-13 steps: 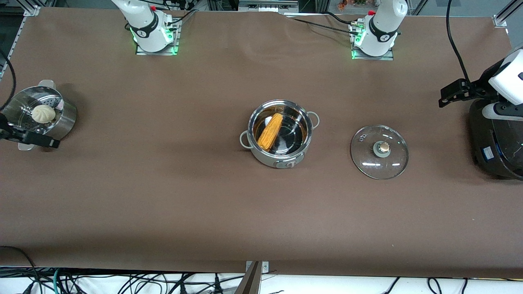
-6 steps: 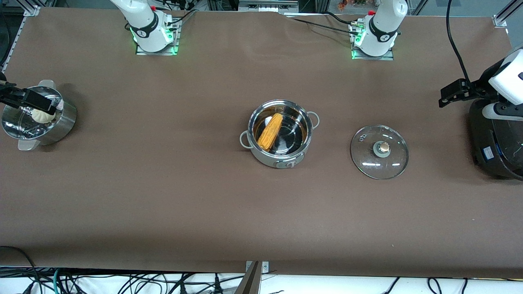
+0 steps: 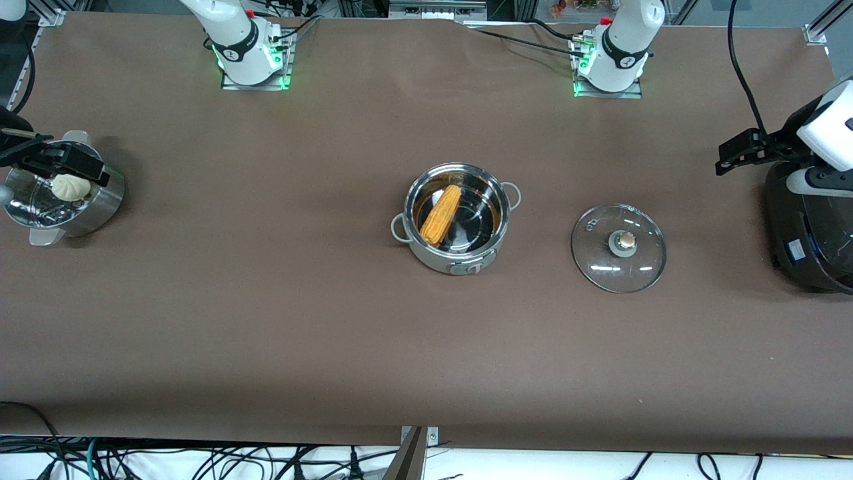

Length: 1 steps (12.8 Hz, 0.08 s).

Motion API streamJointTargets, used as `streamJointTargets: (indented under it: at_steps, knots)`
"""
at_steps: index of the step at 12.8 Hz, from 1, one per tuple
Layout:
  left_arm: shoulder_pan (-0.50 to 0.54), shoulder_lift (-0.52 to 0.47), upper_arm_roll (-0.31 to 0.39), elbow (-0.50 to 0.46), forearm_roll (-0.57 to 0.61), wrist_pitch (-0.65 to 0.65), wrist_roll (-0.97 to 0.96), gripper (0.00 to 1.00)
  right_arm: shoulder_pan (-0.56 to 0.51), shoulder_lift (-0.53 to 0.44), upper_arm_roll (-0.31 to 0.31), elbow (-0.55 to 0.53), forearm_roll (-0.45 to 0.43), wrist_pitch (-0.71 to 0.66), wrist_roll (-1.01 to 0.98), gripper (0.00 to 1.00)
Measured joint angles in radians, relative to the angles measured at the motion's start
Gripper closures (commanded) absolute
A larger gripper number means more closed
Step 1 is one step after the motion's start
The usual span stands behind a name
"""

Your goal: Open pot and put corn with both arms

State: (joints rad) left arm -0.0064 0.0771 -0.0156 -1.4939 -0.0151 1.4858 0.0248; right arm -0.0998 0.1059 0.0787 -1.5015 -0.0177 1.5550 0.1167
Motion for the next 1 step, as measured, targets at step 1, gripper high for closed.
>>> streamJointTargets:
  at_steps: [1]
  knots:
    - [0.000, 0.000, 0.000, 0.000, 0.000, 0.000, 0.000, 0.00, -0.003, 0.004, 0.000, 0.000, 0.000, 0.001, 0.000, 0.00]
